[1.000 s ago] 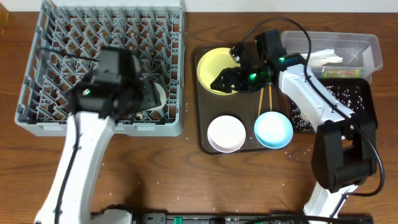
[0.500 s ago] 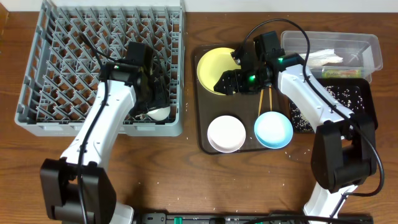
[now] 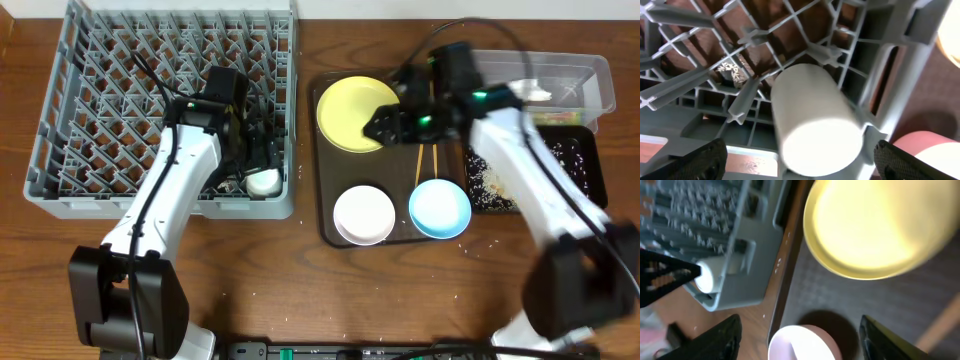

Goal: Sort waste into correct bins and load items into the dishwasher
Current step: 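Reach the left gripper to the pink-white bowl and grip its rim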

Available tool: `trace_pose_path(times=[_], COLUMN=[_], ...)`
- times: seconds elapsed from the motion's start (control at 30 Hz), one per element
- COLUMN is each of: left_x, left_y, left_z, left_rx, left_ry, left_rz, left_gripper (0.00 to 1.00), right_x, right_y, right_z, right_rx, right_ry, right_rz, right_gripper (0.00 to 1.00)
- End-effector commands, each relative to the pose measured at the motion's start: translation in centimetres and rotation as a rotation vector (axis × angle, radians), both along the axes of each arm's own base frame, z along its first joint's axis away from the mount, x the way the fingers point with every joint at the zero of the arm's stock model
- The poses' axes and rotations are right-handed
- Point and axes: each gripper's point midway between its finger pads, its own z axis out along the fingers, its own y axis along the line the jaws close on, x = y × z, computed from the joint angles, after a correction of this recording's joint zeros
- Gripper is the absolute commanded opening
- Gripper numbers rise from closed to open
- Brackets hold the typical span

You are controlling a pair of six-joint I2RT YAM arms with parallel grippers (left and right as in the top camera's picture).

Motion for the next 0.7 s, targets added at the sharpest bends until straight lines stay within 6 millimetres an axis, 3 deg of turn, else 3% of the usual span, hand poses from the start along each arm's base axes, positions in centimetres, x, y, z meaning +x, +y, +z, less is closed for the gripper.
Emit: trace_pose_path(times=[0.0, 0.17, 0.3, 0.47, 0.67], left_x=[0.6, -1.3, -3.6, -5.6, -5.5], left_y=[-1.4, -4.5, -8.1, -11.9, -14.7], left_z=[4.1, 7.3, 7.5, 4.6, 0.6], left_rx=[-0.062, -0.096, -0.102, -0.093, -0.074], left_ry=[-0.117, -0.201, -0.195, -0.126, -0.058], left_rz=[-0.088, -0.239, -0.4, -0.556, -0.64], left_gripper=[0.95, 0.94, 0.95, 0.95, 0.95], right_x=[-0.4, -2.6, -4.0, -5.0, -5.0], right_y=[-3.4, -6.7, -7.7, -8.9, -8.9], right_z=[4.4, 7.6, 8.1, 7.0, 7.0], right_rx=[-0.13, -0.237, -0.258, -0.304, -0.304], right_ry=[-0.153, -0.218, -0.201, -0.131, -0.131], right_rz=[-0.097, -0.197, -0.23, -0.266, -0.264], right_gripper=[0.76, 0.8, 0.82, 0.83, 0.84])
